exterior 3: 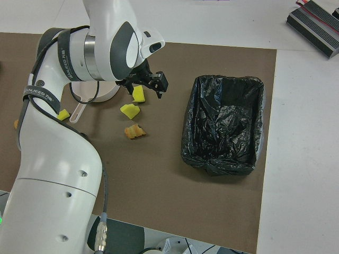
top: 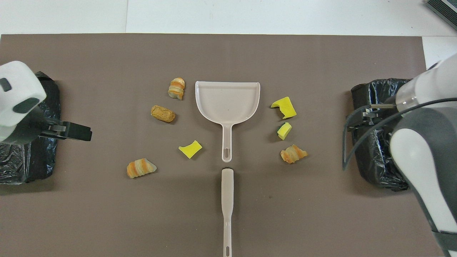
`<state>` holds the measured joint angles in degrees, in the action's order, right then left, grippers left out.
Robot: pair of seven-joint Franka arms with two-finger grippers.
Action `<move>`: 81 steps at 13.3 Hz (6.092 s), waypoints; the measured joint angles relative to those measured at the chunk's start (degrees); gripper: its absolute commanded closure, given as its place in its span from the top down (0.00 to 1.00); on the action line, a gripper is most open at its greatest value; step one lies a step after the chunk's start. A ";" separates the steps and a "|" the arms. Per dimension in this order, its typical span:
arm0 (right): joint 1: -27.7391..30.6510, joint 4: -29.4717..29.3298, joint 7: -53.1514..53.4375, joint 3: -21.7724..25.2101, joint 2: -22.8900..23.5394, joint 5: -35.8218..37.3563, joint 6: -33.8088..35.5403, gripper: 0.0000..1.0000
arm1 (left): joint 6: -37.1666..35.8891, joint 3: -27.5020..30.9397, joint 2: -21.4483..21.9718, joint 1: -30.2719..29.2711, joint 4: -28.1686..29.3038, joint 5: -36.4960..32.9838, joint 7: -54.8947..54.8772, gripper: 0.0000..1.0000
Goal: Sweep and dump trash in bin
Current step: 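Reach the right gripper to the dustpan while the left gripper reaches the brush, then grasp the dustpan with the right gripper while the left gripper grasps the brush, then lower the dustpan with the right gripper while the left gripper positions the brush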
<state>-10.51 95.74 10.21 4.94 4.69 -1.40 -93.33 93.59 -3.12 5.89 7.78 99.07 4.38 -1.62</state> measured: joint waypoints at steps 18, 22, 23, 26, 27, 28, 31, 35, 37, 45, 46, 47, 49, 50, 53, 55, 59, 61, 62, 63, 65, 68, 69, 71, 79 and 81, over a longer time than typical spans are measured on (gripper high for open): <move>-22.74 -6.22 22.88 -1.39 20.98 -8.53 -14.78 1.00 | 47.46 -15.61 6.57 30.34 44.47 0.11 38.43 1.00; -23.31 -6.51 22.82 -2.25 22.36 -8.64 -18.83 1.00 | 47.70 -18.75 5.79 30.96 44.79 -0.53 42.00 1.00; -23.78 -6.43 22.59 -2.26 22.43 -8.64 -19.25 0.90 | 48.12 -19.19 5.35 31.00 44.81 -1.37 43.21 1.00; -24.84 -5.20 20.59 -2.28 22.59 -8.64 -19.81 0.58 | 49.34 -19.60 3.58 31.14 44.83 -3.41 46.04 1.00; -24.87 -4.73 19.94 -2.28 22.60 -8.64 -19.99 0.25 | 49.80 -19.59 2.94 31.49 44.83 -3.63 46.20 1.00; -24.86 -4.32 19.42 -2.24 22.60 -8.64 -20.17 0.00 | 50.24 -19.60 2.32 31.87 44.84 -3.78 46.39 1.00; -24.83 -4.11 19.23 -2.21 22.59 -8.85 -20.20 0.00 | 50.77 -19.58 1.29 32.43 44.83 -4.01 46.71 0.88; -24.34 -4.31 14.70 -2.07 22.56 -8.88 -20.21 0.00 | 50.78 -19.54 1.14 32.43 44.83 -4.09 46.78 0.39; -24.27 -4.73 11.50 -1.79 21.92 -8.75 -20.26 0.00 | 50.78 -19.54 1.09 32.43 44.83 -4.21 46.78 0.09; -12.24 -5.12 -25.35 -1.11 9.35 -4.75 -3.15 0.00 | 43.36 -18.61 2.92 31.71 43.36 -4.53 47.09 0.00; -10.49 -4.96 -32.79 -1.10 8.55 -4.25 -1.22 0.00 | 41.23 -18.41 3.75 30.95 42.64 -4.55 47.10 0.00; -9.10 -4.68 -38.95 -1.07 8.27 -4.06 -0.71 0.00 | 39.22 -18.29 4.62 29.77 41.82 -4.63 47.10 0.00; -7.17 -3.72 -47.62 -1.08 8.37 -2.28 -1.72 0.00 | 35.47 -18.14 6.11 26.08 39.80 -5.18 46.62 0.00; -6.84 -3.17 -52.90 -1.08 8.49 0.18 -3.32 0.00 | 33.71 -18.08 6.48 23.81 38.52 -5.26 45.42 0.00; -6.74 -1.54 -64.94 -1.15 8.71 4.79 -6.04 0.00 | 30.89 -17.96 6.58 15.42 34.80 -5.35 38.74 0.00; -7.15 0.28 -68.63 -1.45 8.80 5.73 -7.37 0.00 | 29.66 -17.87 6.27 9.20 32.85 -5.36 32.58 0.00; -10.89 4.64 -72.11 -2.03 9.45 6.26 -9.90 0.00 | 29.73 -17.84 2.72 -0.26 29.54 -7.98 19.88 0.00; -12.90 6.66 -72.11 -2.08 9.66 6.56 -10.10 0.00 | 30.60 -17.84 -1.16 -4.25 25.02 -8.15 13.62 0.00; -13.35 7.19 -72.11 -2.07 9.67 6.97 -10.15 0.00 | 32.03 -17.81 -3.94 -5.72 22.11 -8.27 11.25 0.00; -13.60 7.43 -71.97 -2.07 9.67 7.10 -10.15 0.00 | 33.86 -17.78 -7.34 -6.59 19.16 -9.35 9.51 0.00; -14.30 7.67 -71.15 -2.06 9.62 7.12 -10.15 0.00 | 35.48 -17.81 -15.23 -6.88 12.33 -15.14 7.03 0.00; -16.66 8.55 -67.26 -2.07 9.42 7.13 -10.12 0.00 | 36.32 -17.71 -23.95 -8.28 3.25 -18.68 -3.46 0.00; -17.07 9.12 -64.67 -2.08 9.46 7.17 -10.17 0.00 | 36.65 -17.67 -25.84 -9.06 1.13 -18.98 -7.62 0.00; -17.83 9.90 -62.30 -2.09 9.82 7.18 -10.44 0.00 | 40.05 -17.60 -28.62 -9.90 -0.50 -20.48 -15.03 0.00; -23.01 12.14 -52.14 -2.21 8.52 7.14 -10.48 0.00 | 32.34 -18.54 -31.48 -9.91 0.06 -29.65 -32.43 0.00; -23.11 13.11 -52.07 -2.21 7.82 7.05 -10.63 0.00 | 27.56 -19.12 -29.55 -8.94 1.69 -29.69 -34.17 0.00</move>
<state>-33.63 108.85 -41.85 2.73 12.50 5.65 -103.97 121.15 -22.24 -23.66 -1.16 100.77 -25.31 -35.79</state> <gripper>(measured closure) 0.687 0.736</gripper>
